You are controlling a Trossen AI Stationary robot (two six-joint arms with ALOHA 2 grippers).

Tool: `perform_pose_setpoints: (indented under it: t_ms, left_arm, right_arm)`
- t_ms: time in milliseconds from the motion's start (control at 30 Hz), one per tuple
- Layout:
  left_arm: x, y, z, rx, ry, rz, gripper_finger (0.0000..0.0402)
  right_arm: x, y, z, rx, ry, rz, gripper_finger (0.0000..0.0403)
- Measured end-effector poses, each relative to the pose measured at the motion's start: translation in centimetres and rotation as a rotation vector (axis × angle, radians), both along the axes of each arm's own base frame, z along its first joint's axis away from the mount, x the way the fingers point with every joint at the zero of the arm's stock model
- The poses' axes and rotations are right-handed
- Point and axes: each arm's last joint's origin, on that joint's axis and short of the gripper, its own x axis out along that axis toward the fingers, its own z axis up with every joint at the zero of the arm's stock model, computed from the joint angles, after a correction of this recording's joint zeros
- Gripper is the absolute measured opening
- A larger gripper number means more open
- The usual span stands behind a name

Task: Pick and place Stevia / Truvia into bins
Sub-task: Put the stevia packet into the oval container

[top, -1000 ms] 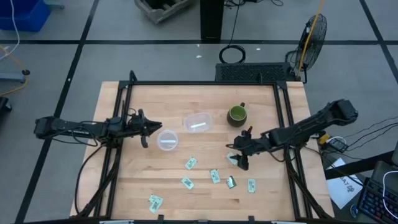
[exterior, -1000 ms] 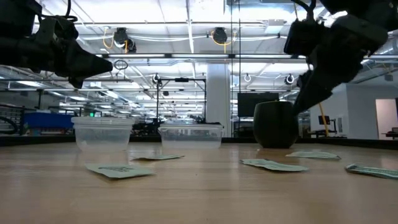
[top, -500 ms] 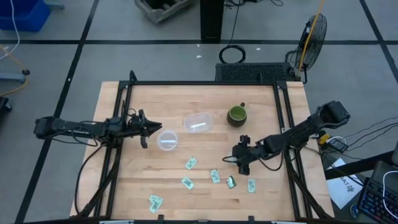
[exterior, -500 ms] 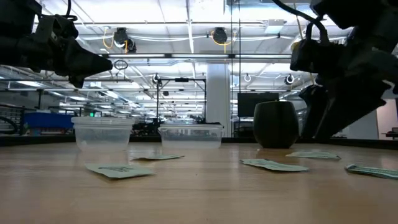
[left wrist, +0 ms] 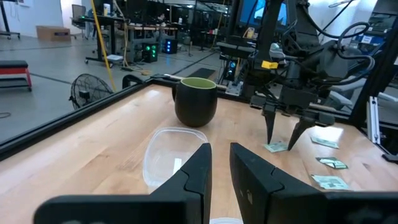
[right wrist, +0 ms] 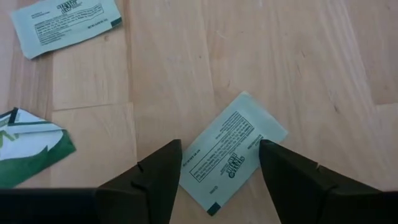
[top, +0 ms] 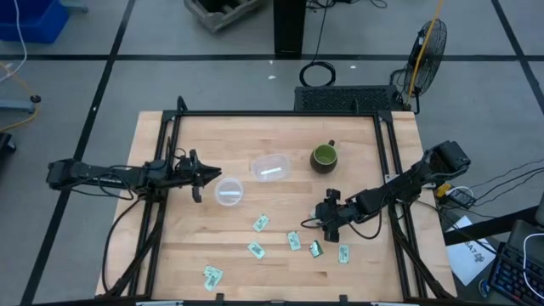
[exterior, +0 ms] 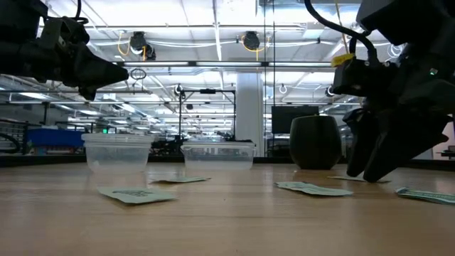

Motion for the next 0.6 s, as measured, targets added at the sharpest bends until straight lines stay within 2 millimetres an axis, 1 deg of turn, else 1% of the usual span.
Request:
perform_pose_setpoints:
  t_ms: [233,433,600]
  left_arm:
    - [0.0,0.0,-0.01,0.003,0.001,0.0,0.0063]
    - [0.0,0.01,0.0,0.003,0.001,0.0,0.0063]
    - [0.0,0.01,0.0,0.003,0.001,0.001,0.0063]
  right_arm:
    - [-0.05,-0.03,-0.04,-0.006,0.005,-0.002,0.0179]
    - [-0.05,-0.1,-0.08,-0.022,0.003,-0.01,0.0143]
    - [0.18,-0.04,0.02,-0.039,-0.025,0.02,0.0111]
